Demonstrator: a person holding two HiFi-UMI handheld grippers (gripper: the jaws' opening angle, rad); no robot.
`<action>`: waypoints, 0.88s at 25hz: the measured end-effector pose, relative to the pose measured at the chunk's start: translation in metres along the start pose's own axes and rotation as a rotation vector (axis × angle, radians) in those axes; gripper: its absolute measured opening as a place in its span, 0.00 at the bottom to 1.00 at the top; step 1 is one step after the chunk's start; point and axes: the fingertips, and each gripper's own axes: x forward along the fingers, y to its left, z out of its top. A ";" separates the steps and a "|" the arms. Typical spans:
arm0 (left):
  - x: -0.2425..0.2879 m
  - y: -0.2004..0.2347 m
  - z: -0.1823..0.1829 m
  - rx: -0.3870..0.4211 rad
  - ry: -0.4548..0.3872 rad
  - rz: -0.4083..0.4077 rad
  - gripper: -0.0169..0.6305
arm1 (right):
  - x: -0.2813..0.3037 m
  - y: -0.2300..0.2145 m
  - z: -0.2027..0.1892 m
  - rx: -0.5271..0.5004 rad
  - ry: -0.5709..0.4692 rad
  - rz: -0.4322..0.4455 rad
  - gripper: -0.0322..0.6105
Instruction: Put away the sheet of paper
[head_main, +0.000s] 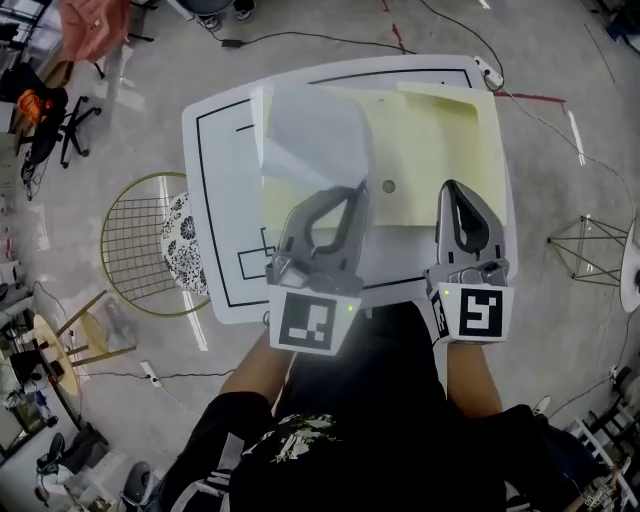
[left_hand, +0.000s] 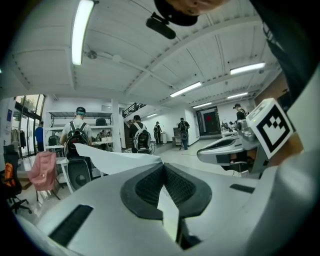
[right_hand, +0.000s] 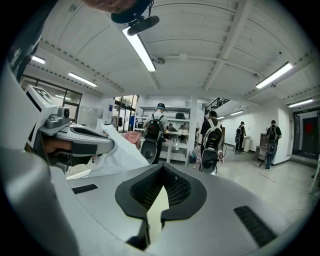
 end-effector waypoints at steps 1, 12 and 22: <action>0.004 -0.002 0.000 -0.003 -0.001 -0.008 0.03 | 0.001 -0.002 -0.001 0.002 0.000 0.000 0.05; 0.013 -0.024 -0.018 -0.047 0.065 -0.053 0.03 | 0.008 -0.016 -0.018 0.015 0.024 0.052 0.05; 0.001 0.021 -0.109 -0.155 0.339 0.034 0.03 | 0.024 -0.013 -0.045 0.053 0.077 0.141 0.05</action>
